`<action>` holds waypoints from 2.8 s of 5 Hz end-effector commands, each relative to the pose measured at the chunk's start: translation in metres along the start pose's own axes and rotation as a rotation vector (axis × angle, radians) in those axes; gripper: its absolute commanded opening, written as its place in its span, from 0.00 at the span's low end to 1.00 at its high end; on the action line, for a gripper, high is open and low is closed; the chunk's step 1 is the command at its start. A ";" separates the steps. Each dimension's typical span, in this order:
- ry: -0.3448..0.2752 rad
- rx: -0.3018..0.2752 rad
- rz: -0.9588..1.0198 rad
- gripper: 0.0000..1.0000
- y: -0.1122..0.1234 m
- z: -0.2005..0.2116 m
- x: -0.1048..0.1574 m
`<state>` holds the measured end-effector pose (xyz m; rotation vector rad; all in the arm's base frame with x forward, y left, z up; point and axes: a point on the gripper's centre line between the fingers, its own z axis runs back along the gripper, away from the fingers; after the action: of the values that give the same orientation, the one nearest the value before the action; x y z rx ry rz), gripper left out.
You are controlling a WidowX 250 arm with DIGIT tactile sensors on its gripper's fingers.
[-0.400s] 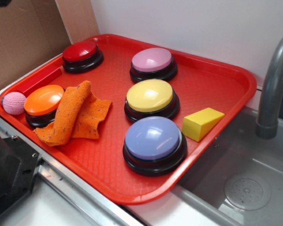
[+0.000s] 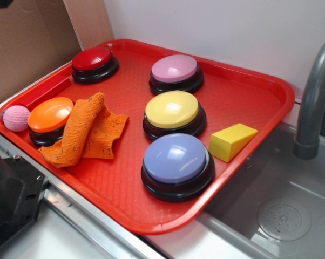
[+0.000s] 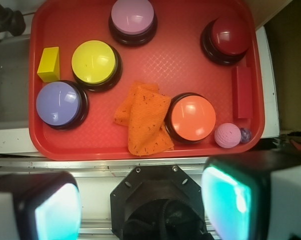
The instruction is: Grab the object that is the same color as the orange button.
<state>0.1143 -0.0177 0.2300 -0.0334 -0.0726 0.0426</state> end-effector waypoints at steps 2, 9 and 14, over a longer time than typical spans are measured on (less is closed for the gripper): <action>-0.034 0.040 0.378 1.00 0.002 -0.103 0.022; 0.005 0.217 0.733 0.00 0.024 -0.204 0.020; 0.089 0.091 0.455 0.00 0.027 -0.160 0.059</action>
<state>0.1772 0.0008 0.0641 0.0524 0.0719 0.5038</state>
